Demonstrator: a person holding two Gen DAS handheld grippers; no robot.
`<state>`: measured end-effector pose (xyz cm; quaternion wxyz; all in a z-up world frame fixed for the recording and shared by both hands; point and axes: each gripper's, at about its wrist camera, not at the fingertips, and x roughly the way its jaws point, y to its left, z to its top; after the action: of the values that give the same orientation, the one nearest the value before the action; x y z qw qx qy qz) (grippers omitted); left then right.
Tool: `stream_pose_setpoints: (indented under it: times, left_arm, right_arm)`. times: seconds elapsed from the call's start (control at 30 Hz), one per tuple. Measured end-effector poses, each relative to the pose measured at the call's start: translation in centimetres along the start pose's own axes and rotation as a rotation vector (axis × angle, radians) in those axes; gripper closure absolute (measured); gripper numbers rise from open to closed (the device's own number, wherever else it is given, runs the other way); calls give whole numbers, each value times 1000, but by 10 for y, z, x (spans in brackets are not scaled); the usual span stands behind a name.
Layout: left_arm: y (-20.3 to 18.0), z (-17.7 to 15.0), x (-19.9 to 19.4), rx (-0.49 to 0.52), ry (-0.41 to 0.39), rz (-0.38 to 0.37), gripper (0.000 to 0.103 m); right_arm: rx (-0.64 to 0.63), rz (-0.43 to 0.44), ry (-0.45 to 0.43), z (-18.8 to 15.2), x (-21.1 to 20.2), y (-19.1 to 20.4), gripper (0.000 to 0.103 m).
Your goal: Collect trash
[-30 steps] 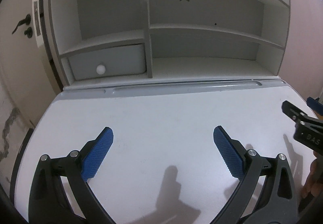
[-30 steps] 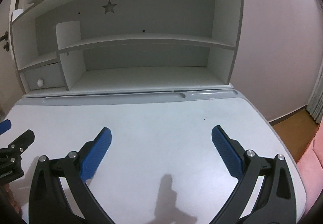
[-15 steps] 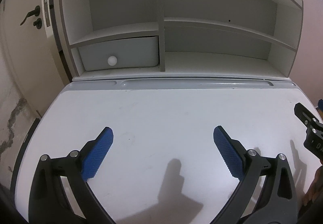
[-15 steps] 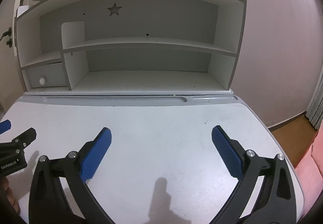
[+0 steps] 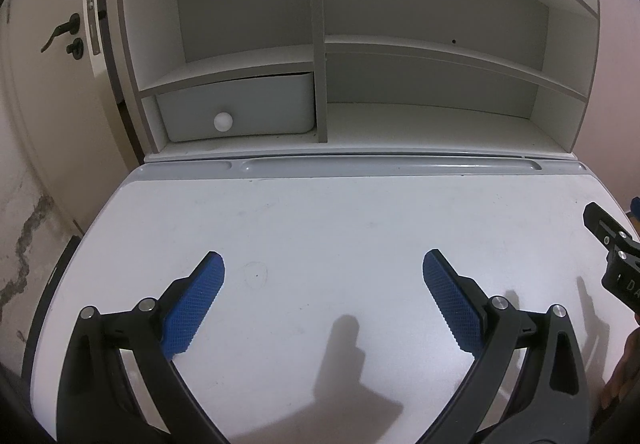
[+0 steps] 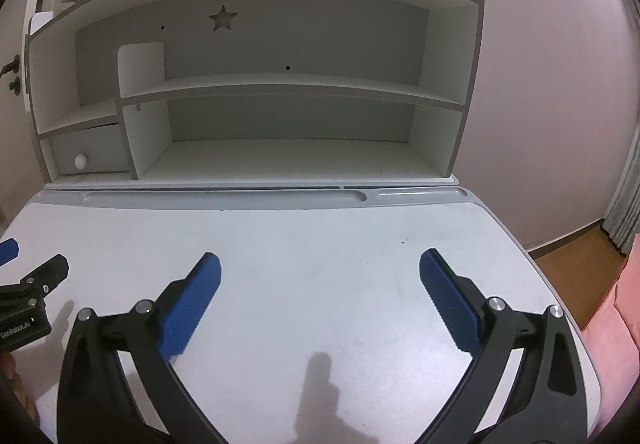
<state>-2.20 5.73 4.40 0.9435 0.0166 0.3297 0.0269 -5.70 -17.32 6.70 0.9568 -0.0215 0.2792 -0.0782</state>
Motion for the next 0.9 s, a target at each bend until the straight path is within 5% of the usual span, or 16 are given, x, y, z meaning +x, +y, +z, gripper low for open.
stream_pose_setpoints:
  times: [0.9]
  left_arm:
    - [0, 0, 0, 11, -11, -3, 7]
  right_arm:
    - [0, 0, -1, -1, -2, 0, 7]
